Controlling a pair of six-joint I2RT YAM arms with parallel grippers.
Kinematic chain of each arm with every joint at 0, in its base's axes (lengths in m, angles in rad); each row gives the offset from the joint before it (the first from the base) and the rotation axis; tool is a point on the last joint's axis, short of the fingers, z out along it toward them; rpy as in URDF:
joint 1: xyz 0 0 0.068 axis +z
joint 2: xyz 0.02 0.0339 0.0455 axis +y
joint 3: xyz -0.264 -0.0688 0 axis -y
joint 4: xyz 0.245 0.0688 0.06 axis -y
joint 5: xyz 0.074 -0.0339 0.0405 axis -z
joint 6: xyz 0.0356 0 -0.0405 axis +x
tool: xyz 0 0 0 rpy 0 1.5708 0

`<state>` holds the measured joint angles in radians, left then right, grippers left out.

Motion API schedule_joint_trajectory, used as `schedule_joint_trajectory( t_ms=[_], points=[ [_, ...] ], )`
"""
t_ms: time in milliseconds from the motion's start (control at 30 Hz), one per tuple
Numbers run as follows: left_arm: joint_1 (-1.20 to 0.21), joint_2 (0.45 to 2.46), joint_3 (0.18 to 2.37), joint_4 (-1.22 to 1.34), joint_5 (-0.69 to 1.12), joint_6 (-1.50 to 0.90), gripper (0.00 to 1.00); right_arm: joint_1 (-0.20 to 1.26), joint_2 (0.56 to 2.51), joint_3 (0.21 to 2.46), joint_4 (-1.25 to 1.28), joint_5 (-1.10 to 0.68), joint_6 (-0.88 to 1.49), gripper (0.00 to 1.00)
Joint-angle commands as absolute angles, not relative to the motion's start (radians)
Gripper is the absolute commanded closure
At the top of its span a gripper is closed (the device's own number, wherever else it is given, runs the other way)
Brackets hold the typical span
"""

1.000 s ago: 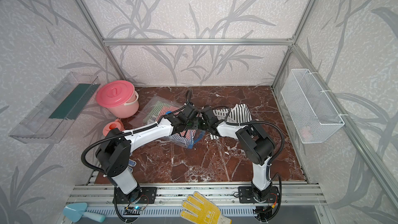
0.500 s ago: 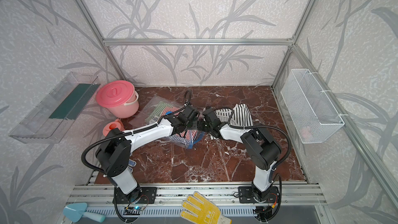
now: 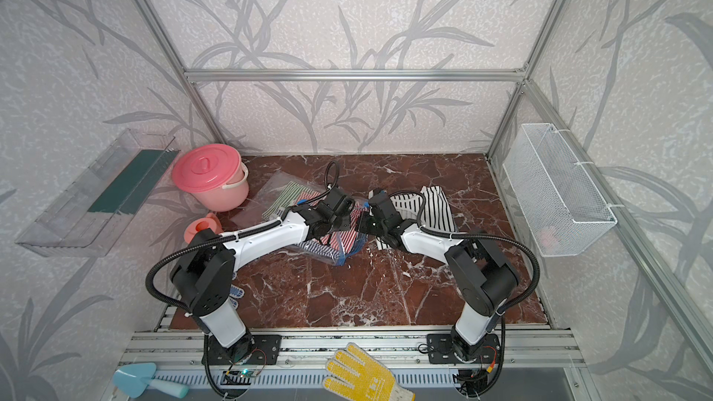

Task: Take the tank top out of the vacuum bag
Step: Take out the tank top from the vacuum bag.

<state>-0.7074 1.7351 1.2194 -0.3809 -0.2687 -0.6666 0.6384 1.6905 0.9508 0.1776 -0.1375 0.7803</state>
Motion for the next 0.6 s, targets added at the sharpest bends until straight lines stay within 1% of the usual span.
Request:
schedule_joint_trajectory(
  t_ms=[0,267,567],
  points=[
    [-0.694,1.718,1.203,-0.397,-0.319,-0.686,1.0,0.625,1.647,0.935,0.139,-0.112,0.759,1.0],
    [-0.686,1.72,1.194,-0.393,-0.321,-0.678,1.0,0.608,1.612,0.891,0.128,-0.116,0.768,1.0],
    [-0.675,1.713,1.162,-0.356,-0.331,-0.654,1.0,0.609,1.646,0.83,0.149,-0.14,0.777,1.0]
  ],
)
